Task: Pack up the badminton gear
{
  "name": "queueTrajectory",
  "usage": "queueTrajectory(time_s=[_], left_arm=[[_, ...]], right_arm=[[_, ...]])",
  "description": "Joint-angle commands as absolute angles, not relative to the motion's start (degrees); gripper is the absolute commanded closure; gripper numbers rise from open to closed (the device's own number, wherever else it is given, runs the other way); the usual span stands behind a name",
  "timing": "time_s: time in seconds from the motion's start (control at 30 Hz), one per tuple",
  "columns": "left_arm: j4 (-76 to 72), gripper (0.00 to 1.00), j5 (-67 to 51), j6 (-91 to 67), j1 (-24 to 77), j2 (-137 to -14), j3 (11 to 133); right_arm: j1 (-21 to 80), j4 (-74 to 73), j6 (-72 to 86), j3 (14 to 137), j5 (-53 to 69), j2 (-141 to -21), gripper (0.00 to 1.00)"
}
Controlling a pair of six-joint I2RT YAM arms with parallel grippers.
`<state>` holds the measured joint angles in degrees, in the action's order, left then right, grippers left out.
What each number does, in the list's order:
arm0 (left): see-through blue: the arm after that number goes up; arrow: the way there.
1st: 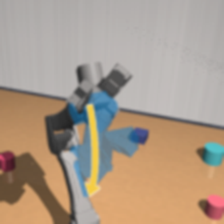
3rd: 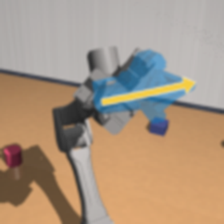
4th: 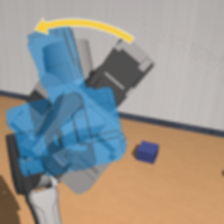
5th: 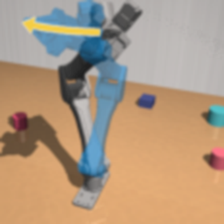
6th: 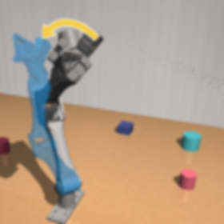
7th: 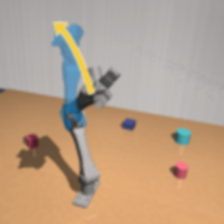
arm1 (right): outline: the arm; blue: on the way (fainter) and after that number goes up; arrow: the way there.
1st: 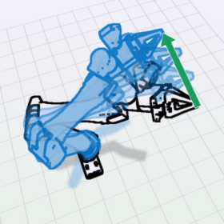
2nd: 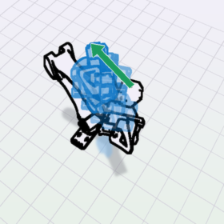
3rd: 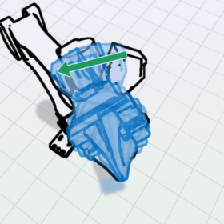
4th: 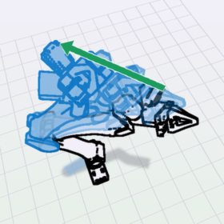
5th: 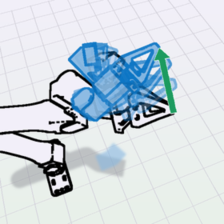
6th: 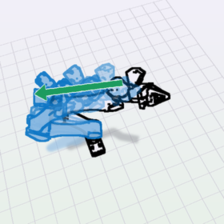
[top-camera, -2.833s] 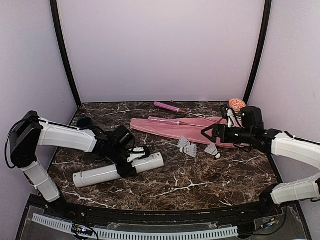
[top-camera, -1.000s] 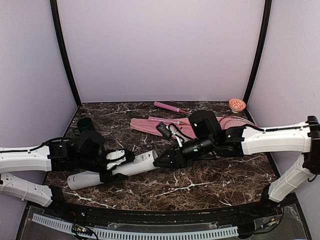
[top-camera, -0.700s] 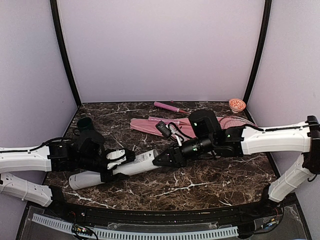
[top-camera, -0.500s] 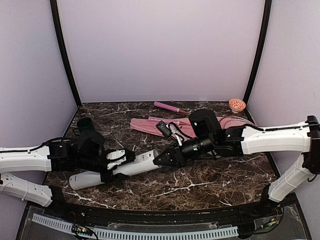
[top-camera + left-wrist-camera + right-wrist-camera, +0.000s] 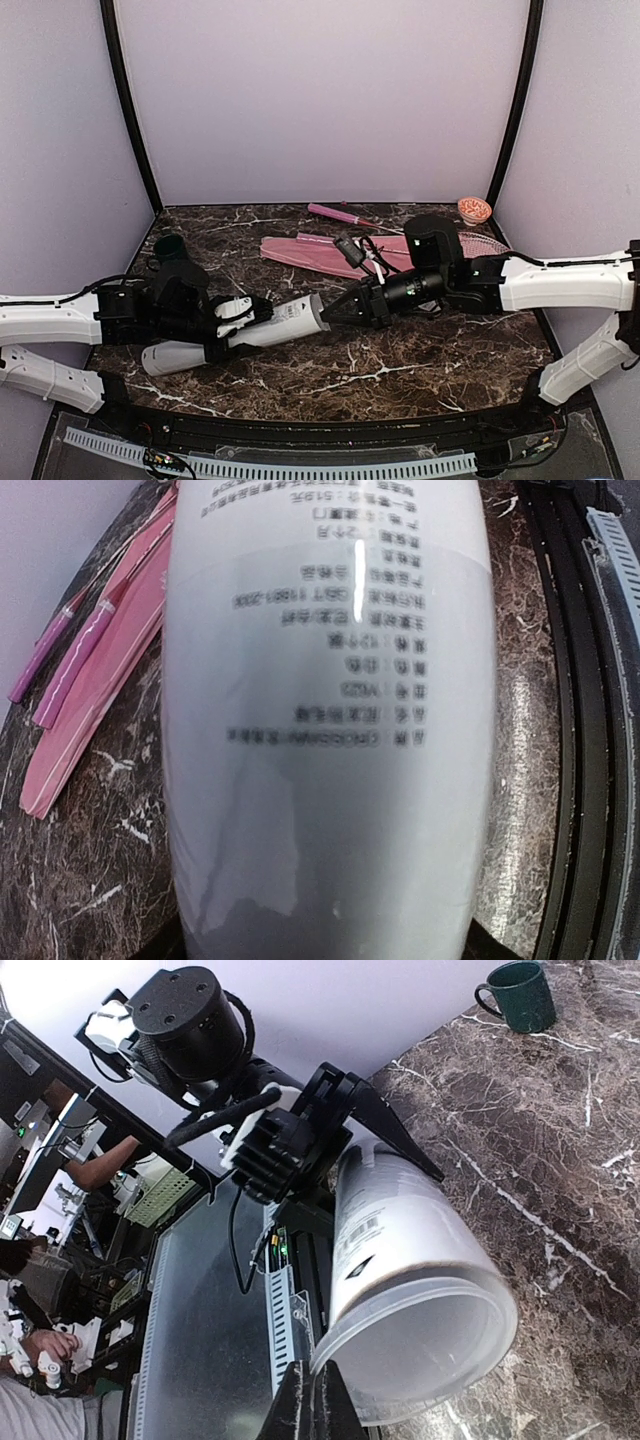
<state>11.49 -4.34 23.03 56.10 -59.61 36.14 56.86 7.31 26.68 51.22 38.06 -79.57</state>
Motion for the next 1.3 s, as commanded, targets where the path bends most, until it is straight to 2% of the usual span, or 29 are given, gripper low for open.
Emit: queueTrajectory(time_s=[0.0, 0.23, 0.43, 0.67, 0.97, 1.1, 1.27], left_arm=[[13.98, 0.57, -0.54, 23.58, 55.6, -59.18, 35.49], [14.1, 0.58, -0.21, 23.41, 55.63, -59.24, 35.59], [14.11, 0.57, 0.79, 22.56, 55.63, -58.74, 35.51], [14.15, 0.58, 1.04, 22.24, 55.63, -58.65, 35.38], [13.8, 0.57, 0.42, 22.08, 55.63, -58.8, 35.25], [13.41, 0.57, 0.26, 22.25, 55.63, -58.8, 35.1], [13.22, 0.57, 0.35, 22.21, 55.63, -59.15, 35.07]], right_arm=[[55.64, 10.46, 28.58, 49.75, 41.95, -76.6, 0.99], [54.28, 8.05, 27.58, 47.58, 40.15, -73.38, 1.0], [54.6, -7.64, 19.06, 48.49, 25.77, -73.41, 1.0], [59.22, -9.33, 17.68, 47.95, 17.69, -80.72, 1.0], [60.37, -8.05, 18.34, 51.49, 12.38, -93.02, 1.0], [60.47, -8.78, 18.3, 53.04, 11.4, -95.31, 0.93], [60.47, -9.64, 18.58, 53.5, 10.75, -94.56, 0.79]])
